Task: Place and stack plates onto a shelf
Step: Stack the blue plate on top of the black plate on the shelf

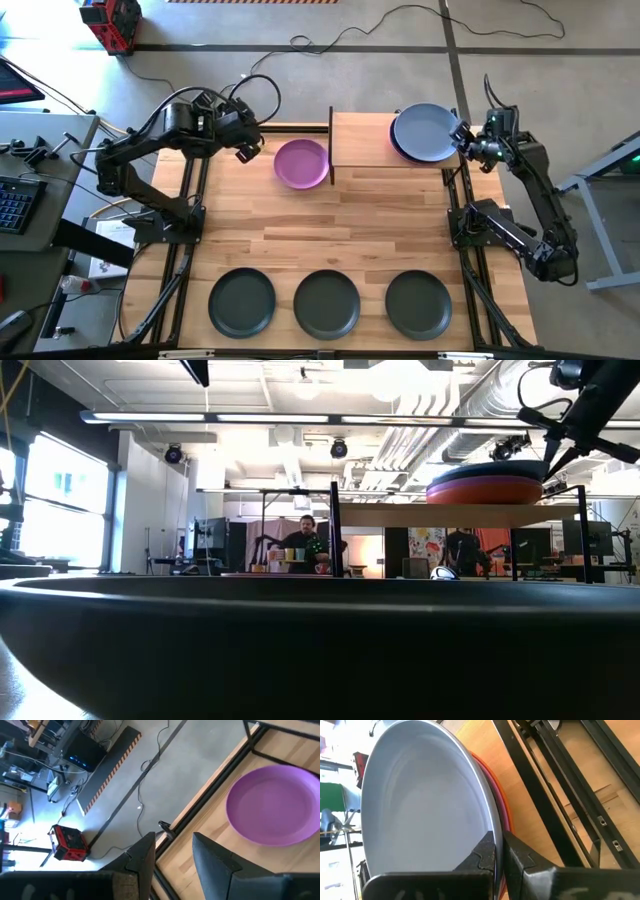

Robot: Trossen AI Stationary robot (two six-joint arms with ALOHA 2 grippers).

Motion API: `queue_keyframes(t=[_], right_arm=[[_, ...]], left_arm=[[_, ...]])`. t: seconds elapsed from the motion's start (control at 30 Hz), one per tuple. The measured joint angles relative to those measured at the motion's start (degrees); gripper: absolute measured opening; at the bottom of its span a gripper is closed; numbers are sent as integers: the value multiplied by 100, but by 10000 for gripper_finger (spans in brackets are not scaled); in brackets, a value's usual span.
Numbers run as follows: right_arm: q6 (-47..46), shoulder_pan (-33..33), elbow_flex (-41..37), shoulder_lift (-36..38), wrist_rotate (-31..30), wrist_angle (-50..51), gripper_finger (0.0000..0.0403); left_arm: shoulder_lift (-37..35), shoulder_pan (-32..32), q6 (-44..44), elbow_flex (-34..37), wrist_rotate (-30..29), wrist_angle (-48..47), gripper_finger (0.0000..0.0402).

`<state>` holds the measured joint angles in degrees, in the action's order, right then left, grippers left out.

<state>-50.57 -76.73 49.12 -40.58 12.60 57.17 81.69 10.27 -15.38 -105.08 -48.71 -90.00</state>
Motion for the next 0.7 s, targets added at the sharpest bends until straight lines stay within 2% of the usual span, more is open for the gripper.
queue_keyframes(t=[0.27, 0.7], right_arm=[[-105, 15, 0, -52, 15, 11, 0], [-353, 561, 0, -201, -313, 21, 0]], left_arm=[[0, 250, 63, 0, 14, 0, 119], [0, 515, 108, 1, 16, 21, 119]])
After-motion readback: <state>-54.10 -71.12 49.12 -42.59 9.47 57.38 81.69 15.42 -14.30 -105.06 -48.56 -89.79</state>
